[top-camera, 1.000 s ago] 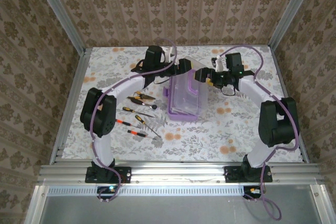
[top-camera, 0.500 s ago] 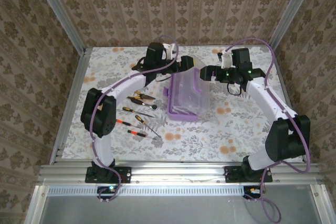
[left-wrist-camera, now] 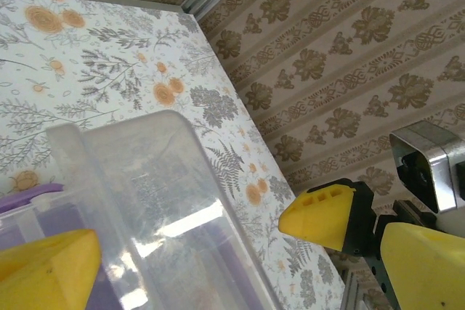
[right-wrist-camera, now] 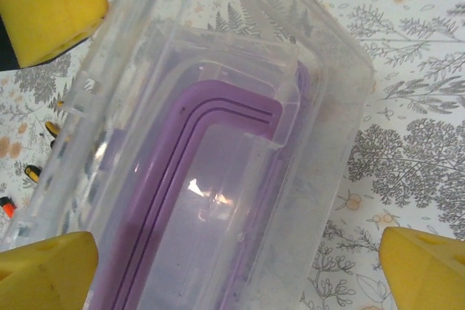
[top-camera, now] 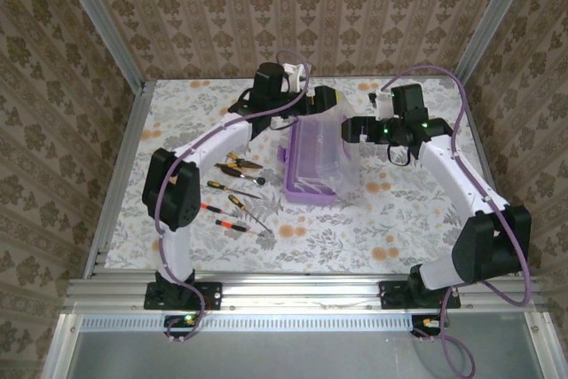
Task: Pack the tool kit
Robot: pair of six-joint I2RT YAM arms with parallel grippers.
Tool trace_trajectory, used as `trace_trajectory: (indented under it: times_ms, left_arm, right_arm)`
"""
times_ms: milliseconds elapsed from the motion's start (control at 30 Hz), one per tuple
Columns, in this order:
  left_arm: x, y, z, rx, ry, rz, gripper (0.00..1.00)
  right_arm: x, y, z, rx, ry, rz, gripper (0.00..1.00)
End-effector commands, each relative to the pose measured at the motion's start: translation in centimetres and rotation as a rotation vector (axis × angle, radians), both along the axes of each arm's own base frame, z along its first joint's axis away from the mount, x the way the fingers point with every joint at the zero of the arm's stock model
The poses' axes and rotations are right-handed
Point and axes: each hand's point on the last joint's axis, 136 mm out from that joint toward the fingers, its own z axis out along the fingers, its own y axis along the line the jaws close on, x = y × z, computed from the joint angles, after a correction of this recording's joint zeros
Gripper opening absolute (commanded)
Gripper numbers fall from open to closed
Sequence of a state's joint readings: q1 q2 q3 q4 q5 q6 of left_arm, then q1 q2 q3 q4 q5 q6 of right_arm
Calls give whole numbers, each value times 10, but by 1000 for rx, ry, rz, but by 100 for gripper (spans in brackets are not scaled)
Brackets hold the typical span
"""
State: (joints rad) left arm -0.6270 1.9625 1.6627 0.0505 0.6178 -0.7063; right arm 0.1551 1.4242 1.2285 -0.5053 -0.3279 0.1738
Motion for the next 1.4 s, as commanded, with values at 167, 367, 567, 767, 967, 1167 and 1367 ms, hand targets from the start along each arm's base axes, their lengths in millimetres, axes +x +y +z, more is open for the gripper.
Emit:
trace_trajectory:
  times_ms: [167, 367, 567, 767, 967, 1167, 1367]
  left_arm:
    - [-8, -21, -1, 8, -9, -58, 100]
    - [-11, -20, -9, 17, 4, -55, 100]
    - [-10, -19, -10, 17, 1, -56, 100]
    - [-7, -20, -8, 10, -1, -53, 100]
    - [-5, -20, -7, 4, -3, -50, 100]
    - [-8, -21, -6, -10, 2, -76, 100]
    - [-8, -21, -5, -13, 1, -76, 100]
  right_arm:
    - [-14, -9, 10, -3, -37, -3, 100]
    - [-13, 0, 12, 34, -44, 30, 100]
    - [-15, 17, 16, 12, -55, 89, 100]
    - [-26, 36, 27, -89, -133, 146, 100]
    - [-47, 37, 33, -230, -202, 148, 100]
    - [-72, 48, 24, -399, -249, 172, 100]
    - [-89, 54, 12, -508, -307, 161, 100]
